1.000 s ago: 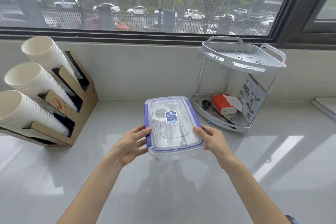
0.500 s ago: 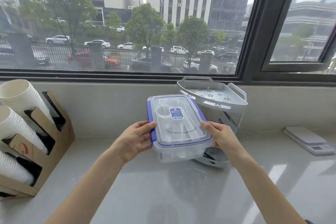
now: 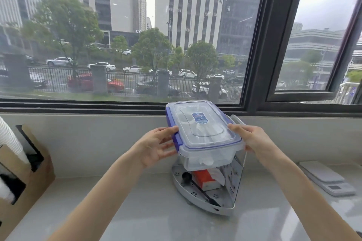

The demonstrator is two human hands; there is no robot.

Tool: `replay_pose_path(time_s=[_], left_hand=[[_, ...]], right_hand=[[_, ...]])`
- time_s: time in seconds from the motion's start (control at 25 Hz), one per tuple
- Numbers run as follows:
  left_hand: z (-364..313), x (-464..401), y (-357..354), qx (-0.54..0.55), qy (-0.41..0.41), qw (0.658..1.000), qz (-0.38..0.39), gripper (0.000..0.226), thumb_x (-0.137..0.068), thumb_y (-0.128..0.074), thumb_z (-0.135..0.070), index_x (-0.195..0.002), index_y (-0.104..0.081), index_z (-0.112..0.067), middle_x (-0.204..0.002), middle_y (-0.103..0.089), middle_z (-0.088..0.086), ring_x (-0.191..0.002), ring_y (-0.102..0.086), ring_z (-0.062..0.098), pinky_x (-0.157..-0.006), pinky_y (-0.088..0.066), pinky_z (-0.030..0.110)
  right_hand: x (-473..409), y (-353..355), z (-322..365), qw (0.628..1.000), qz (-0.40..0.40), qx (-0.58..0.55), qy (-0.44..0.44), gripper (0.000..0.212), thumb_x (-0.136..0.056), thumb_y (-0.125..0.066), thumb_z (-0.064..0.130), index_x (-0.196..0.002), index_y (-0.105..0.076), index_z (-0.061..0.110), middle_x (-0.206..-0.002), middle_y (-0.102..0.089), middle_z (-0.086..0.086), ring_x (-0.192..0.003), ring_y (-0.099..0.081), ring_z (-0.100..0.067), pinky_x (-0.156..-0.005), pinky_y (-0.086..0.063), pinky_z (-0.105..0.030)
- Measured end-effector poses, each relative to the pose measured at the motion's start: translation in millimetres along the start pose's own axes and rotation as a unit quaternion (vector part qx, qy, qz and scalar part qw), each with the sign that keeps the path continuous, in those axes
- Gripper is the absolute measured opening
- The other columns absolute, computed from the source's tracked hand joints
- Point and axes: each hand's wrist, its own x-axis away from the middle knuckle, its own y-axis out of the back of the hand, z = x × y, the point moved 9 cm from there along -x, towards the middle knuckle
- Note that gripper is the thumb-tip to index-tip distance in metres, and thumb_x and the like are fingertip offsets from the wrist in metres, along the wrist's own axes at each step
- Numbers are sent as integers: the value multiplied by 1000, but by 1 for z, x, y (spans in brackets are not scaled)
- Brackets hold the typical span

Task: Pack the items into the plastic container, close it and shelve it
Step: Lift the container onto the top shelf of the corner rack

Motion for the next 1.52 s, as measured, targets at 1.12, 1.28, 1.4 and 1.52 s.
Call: replay_pose_path(time_s=[1.12, 1.28, 1.4, 1.52], left_hand=[[10, -136, -47, 91, 13, 993, 68, 35, -62, -67, -13, -96, -59, -5, -90, -64, 14, -71, -70, 22, -66, -60, 32], [10, -136, -44, 86, 8, 995, 52, 27, -74, -62, -10, -100, -56, -5, -90, -63, 14, -65, -71, 20, -61, -60, 30], [11, -136, -41, 94, 5, 995, 37, 20, -82, -56, -10, -101, -55, -6, -93, -61, 13, -64, -71, 18, -59, -60, 29], [12, -138, -43, 106, 7, 994, 36, 30, -82, -56, -10, -111, -49, -6, -91, -61, 13, -64, -71, 19, -57, -61, 29]], right_hand=[[-176, 54, -33, 999, -21, -30, -9, 10, -85, -61, 29, -79, -66, 21, -86, -56, -12, -70, -49, -22, -62, -45, -25], [-181, 47, -35, 999, -12, -31, -21, 18, -87, -59, 25, -96, -66, 11, -73, -56, -6, -59, -49, -15, -52, -45, -20], [-186, 43, -34, 999, -13, -28, -26, 24, -87, -59, 22, -104, -65, 7, -73, -57, -5, -59, -50, -16, -56, -45, -24], [-189, 43, -33, 999, -10, -40, -33, 28, -86, -59, 20, -107, -64, 2, -73, -56, -6, -59, -49, -16, -57, -44, -25]])
